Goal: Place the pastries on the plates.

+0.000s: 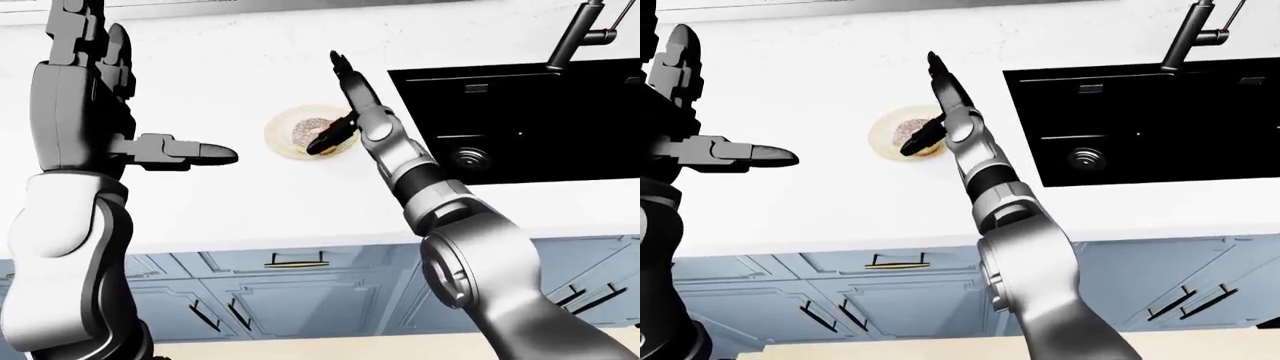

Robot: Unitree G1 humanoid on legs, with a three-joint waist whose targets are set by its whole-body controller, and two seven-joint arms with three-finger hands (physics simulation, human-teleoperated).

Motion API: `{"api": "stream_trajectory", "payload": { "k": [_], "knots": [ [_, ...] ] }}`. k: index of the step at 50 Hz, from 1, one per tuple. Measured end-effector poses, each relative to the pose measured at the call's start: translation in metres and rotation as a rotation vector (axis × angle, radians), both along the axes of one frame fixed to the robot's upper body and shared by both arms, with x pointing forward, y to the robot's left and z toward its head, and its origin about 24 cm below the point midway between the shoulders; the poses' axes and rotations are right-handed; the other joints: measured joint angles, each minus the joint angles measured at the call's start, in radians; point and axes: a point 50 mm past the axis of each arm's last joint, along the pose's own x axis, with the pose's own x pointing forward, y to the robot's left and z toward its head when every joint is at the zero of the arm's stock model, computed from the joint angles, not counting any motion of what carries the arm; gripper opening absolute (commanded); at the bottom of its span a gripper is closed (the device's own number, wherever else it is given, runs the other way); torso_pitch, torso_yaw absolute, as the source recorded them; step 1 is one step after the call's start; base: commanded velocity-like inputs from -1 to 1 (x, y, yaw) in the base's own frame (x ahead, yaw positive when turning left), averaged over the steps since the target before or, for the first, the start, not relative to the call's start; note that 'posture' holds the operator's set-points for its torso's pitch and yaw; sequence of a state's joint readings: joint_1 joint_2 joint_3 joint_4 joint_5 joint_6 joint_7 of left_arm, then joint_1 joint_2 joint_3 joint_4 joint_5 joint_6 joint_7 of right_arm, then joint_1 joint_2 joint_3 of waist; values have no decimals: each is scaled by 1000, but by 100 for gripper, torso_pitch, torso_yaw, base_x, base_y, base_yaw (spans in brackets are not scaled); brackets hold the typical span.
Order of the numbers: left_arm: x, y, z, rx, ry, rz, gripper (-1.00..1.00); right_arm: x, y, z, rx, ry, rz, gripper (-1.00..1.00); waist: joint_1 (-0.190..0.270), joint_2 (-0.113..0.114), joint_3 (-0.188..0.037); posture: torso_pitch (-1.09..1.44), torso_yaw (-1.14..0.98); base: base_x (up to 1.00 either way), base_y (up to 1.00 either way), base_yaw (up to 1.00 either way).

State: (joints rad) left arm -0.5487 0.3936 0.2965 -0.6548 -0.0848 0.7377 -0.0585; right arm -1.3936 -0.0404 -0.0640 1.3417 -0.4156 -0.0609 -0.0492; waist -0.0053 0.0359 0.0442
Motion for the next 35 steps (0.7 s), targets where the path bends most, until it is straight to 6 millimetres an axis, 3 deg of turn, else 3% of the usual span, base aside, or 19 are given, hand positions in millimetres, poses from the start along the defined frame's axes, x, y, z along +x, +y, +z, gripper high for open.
{"api": "stream_trajectory", "payload": {
  "k": [7,15,21,30,35],
  "knots": [
    [-1,0,2,2,-8,-1,100,1,-1,9,9,-8,0,100,1,0,3,0,0,0,0,0],
    [5,-2,3,2,4,-10,100,2,-11,57,74,-110,6,100,1,-4,5,0,0,0,0,0],
    [6,-4,3,3,0,-17,100,-1,-12,76,140,-131,40,100,1,-5,5,0,0,0,0,0],
    [6,-2,1,-1,6,-10,100,-11,-30,93,198,-148,67,100,6,-14,11,0,0,0,0,0],
    [5,-2,1,0,3,-10,100,-25,-48,92,210,-165,51,100,12,-19,11,0,0,0,0,0]
  ]
}}
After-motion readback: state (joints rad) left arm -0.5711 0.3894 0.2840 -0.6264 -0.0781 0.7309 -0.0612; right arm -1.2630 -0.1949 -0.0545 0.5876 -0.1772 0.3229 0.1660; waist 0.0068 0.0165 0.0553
